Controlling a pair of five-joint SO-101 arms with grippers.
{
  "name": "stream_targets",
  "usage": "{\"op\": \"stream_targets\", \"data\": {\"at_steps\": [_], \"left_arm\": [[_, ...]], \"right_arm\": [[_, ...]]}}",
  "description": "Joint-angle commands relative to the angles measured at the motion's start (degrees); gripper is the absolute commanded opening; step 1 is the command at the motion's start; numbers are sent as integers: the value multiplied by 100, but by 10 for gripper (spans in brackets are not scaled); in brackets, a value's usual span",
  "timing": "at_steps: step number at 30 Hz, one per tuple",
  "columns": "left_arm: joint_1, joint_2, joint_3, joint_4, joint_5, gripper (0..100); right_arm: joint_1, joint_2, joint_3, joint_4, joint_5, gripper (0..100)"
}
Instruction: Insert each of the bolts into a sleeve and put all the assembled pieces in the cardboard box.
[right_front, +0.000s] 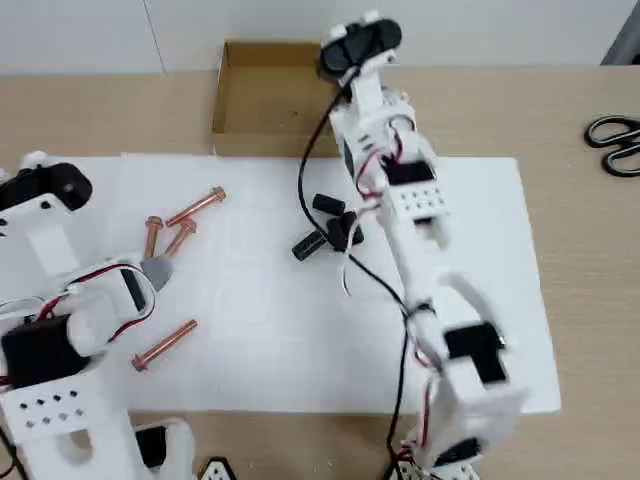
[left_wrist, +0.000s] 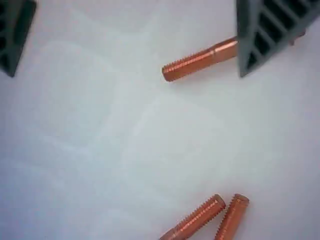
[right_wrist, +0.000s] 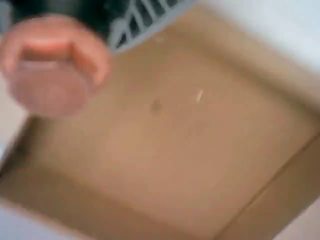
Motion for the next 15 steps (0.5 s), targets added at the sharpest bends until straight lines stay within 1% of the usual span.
{"op": "stream_targets", "data": {"at_steps": [1,7,15], "left_arm": [[-26,-9,-198,114,-202,269],[-18,-9,-198,132,-211,269],[-35,-9,-198,273,-211,269]], "right_arm": [[-110,699,-1327,-207,18,3],[-356,1868,-2523,-207,53,3],[-418,3178,-3420,-207,62,10]]}}
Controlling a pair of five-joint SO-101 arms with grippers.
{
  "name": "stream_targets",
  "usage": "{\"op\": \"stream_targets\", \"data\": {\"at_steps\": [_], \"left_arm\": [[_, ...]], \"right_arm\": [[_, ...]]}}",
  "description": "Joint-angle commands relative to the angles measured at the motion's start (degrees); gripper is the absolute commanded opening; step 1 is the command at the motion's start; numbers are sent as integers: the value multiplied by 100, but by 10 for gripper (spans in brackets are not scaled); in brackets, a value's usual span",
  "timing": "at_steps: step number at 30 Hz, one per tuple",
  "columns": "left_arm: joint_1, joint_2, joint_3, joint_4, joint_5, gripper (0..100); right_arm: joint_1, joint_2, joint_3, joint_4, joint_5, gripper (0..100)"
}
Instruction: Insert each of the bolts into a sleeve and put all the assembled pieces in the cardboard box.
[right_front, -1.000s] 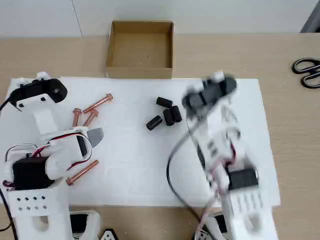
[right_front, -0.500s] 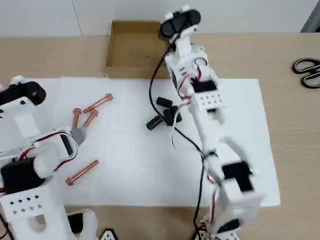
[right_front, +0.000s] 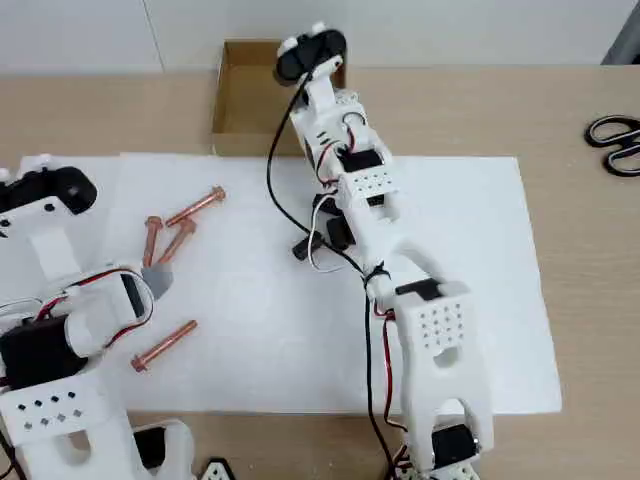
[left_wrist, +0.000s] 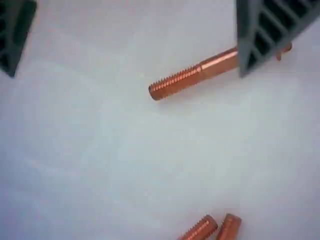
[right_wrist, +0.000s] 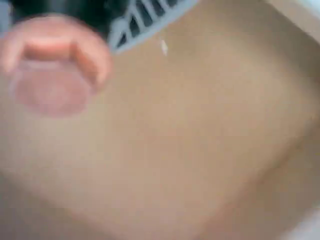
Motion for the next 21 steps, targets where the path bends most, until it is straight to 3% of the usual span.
{"op": "stream_targets", "data": {"at_steps": [1,6,21], "left_arm": [[-18,-9,-198,44,-53,269],[-9,-9,-198,53,-62,269],[0,-9,-207,53,-70,270]], "right_arm": [[-13,171,-615,-171,62,28],[-13,558,-888,-119,114,135],[84,514,-905,-110,457,125]]}}
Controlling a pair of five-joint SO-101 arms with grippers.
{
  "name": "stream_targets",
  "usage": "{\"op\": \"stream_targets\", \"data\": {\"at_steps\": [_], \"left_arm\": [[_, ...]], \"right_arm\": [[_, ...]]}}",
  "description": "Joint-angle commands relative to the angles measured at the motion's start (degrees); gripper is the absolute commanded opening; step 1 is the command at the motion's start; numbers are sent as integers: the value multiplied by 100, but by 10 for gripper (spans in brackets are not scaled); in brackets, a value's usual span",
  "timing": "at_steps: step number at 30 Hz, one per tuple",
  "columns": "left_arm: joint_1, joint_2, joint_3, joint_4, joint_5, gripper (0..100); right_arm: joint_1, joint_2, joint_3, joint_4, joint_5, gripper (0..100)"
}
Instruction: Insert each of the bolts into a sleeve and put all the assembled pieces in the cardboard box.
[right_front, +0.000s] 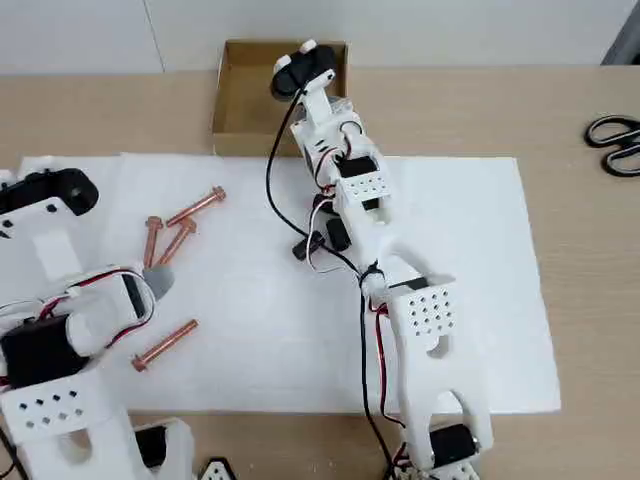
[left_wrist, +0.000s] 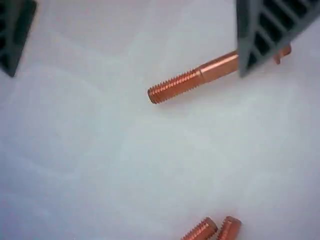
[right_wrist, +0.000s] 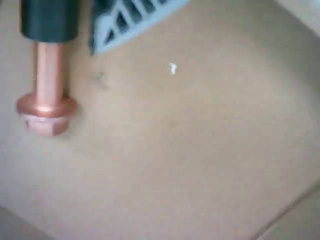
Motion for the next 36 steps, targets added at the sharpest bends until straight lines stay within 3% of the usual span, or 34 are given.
{"op": "stream_targets", "data": {"at_steps": [1,4,10,25,28,36], "left_arm": [[0,-9,-224,26,-53,270],[0,-9,-242,18,-97,270],[-18,-9,-242,18,-844,269],[-18,-9,-207,26,-879,269],[-18,-9,-198,26,-879,269],[-18,-9,-215,44,-879,269]], "right_arm": [[84,-224,-316,-75,62,124],[198,-462,-316,453,53,123],[338,-1938,-316,2932,35,124],[57,-4075,-290,7820,-35,123],[-233,-3960,-273,8013,-800,123],[-549,-3371,-273,8013,-3868,123]]}}
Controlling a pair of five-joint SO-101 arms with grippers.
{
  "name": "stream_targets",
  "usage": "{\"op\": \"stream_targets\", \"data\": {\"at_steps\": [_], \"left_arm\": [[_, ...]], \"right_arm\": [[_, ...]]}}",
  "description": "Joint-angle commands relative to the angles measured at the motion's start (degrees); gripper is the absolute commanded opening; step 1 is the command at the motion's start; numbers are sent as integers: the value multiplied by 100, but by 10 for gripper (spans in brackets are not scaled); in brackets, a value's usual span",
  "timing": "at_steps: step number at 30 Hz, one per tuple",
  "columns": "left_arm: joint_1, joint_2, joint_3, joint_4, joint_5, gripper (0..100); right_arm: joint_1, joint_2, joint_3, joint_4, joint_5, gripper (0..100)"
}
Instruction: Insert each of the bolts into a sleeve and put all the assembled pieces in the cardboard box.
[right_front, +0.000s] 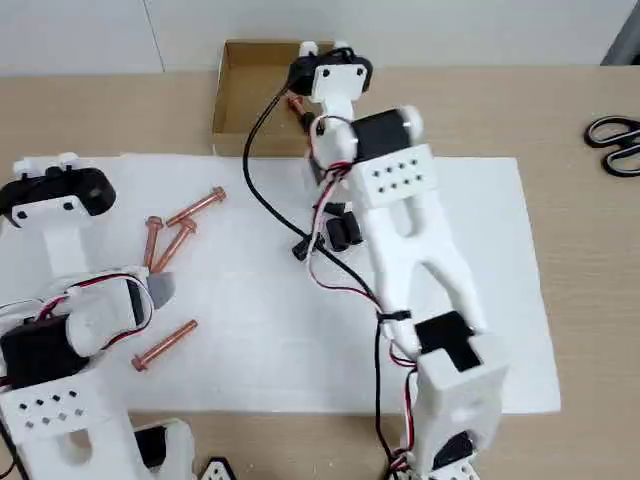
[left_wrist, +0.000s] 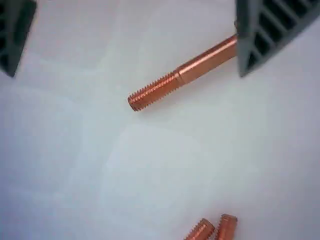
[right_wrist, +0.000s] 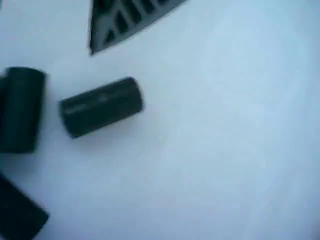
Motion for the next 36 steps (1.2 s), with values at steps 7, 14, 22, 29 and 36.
{"op": "stream_targets", "data": {"at_steps": [7,14,22,29,36], "left_arm": [[-18,-9,-215,26,-35,269],[-18,-9,-215,26,-35,269],[-18,-9,-215,26,-35,269],[-18,-9,-215,26,-44,269],[-18,-9,-207,18,-44,269]], "right_arm": [[-295,910,-229,4,-2602,124],[-567,1560,-255,-13,-3314,123],[-611,1895,-255,-470,-3323,122],[-611,2202,-255,-804,-3648,122],[-611,2457,-255,-857,-3613,121]]}}
